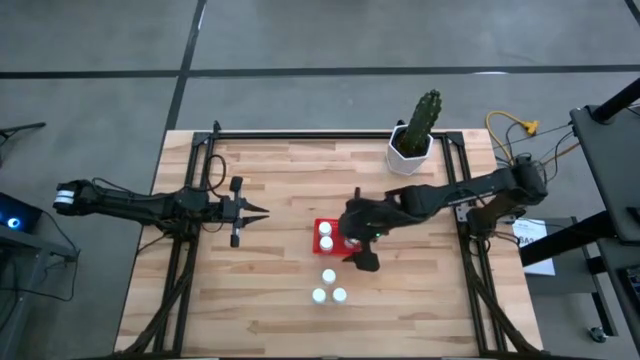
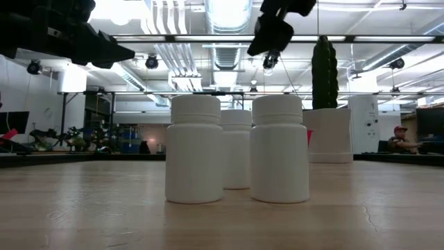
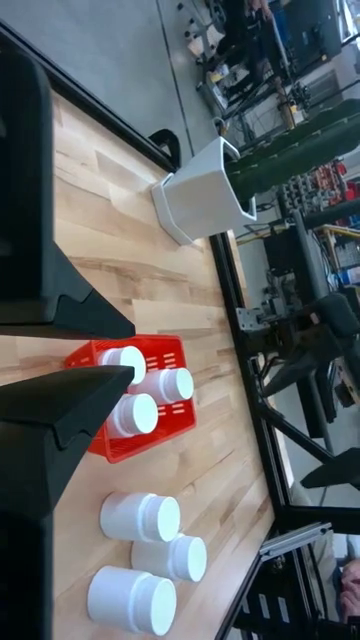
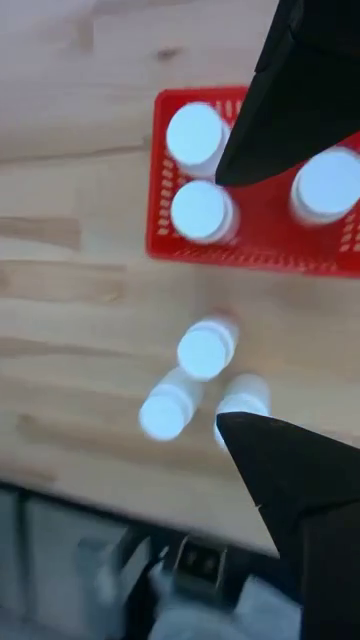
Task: Pick and place pill bottles into a basket
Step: Put the white pill bottle into the red basket
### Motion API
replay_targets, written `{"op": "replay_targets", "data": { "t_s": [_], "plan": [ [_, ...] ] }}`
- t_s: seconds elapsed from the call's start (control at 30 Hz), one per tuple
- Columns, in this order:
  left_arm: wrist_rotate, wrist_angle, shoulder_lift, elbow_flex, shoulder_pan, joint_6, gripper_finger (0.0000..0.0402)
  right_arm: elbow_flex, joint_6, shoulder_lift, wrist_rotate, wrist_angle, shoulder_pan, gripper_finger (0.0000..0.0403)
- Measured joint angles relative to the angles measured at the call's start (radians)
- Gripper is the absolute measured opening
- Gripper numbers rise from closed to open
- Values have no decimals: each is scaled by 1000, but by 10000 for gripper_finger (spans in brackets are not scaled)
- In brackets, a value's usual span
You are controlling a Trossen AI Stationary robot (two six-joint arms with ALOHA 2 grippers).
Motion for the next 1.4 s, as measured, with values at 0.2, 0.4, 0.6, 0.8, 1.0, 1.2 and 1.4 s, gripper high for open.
{"op": "replay_targets", "data": {
  "t_s": [0.2,0.4,0.6,0.8,1.0,1.2,1.4],
  "plan": [
    [0,-2,-1,0,0,0,35,207,-63,145,64,-227,15,376],
    [0,-3,-1,0,0,0,35,328,-65,245,66,-337,46,376],
    [0,-3,-1,0,0,0,35,413,-36,306,66,-405,92,376],
    [0,-8,-1,0,0,0,35,447,-33,360,78,-423,136,376],
    [0,-7,-1,0,0,-1,35,449,-29,453,96,-428,140,376],
    [0,-9,0,0,0,-3,35,460,-33,482,94,-426,140,376],
    [0,-10,0,0,0,-3,35,460,-28,477,93,-384,140,376]
  ]
}}
